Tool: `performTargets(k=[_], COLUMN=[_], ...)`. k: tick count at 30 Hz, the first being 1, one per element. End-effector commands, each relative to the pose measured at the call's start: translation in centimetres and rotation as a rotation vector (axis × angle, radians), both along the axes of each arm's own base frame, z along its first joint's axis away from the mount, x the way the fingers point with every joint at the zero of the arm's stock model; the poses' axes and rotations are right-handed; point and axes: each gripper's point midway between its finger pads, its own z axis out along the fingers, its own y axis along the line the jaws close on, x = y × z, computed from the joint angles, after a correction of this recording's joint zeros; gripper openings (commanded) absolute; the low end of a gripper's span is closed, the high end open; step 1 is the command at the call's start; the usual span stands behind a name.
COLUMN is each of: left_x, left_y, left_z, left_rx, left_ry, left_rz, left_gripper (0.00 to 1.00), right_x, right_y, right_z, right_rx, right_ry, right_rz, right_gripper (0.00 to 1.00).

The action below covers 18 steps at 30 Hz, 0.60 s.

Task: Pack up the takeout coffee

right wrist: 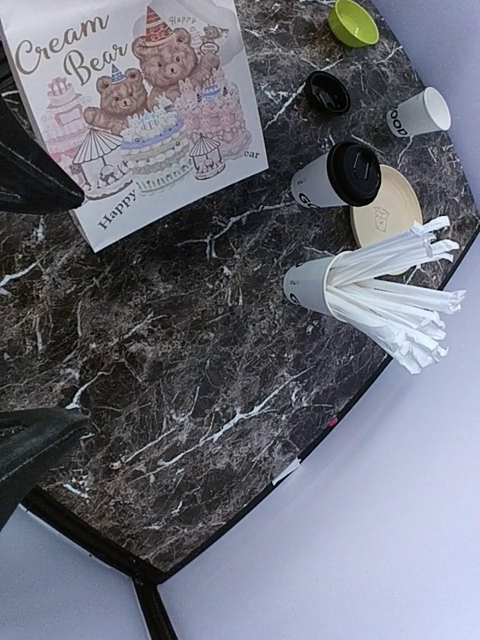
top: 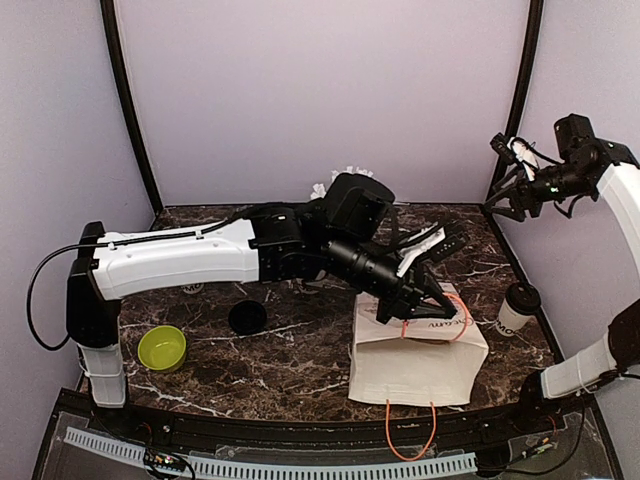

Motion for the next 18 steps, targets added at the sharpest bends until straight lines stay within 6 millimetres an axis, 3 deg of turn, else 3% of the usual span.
performTargets(k=[1,7,10,12,18], left_x=[0.0,4.3,7.2,9.7,17.5], left_y=[1.0,1.8,1.7,1.7,2.5], left_z=[4.1,7.2,6.8,7.5,6.7], left_rx=[-0.071,-0.061,-0.039,-0.042,-0.047], left_ry=[-0.042,-0.235,-0.301,-0.289,-0.242], left_rz=[0.030,0.240,0.314,0.359,0.515], left_gripper=[0.00,0.03,0.01,0.00,0.00], right_x=[-0.2,-0.2,0.0,0.1,0.4], right_y=[0.3,0.5,0.6,0.7,0.2], right_z=[1.1,1.6,1.4,1.2,0.5], right_rx=[0.026,0.042,0.052,0.060,0.051], right_ry=[-0.041,-0.050,-0.042,-0.033,-0.008], right_rz=[0.005,0.010,0.009,0.011,-0.025], right_gripper=[0.66,0.66,0.66,0.66,0.66])
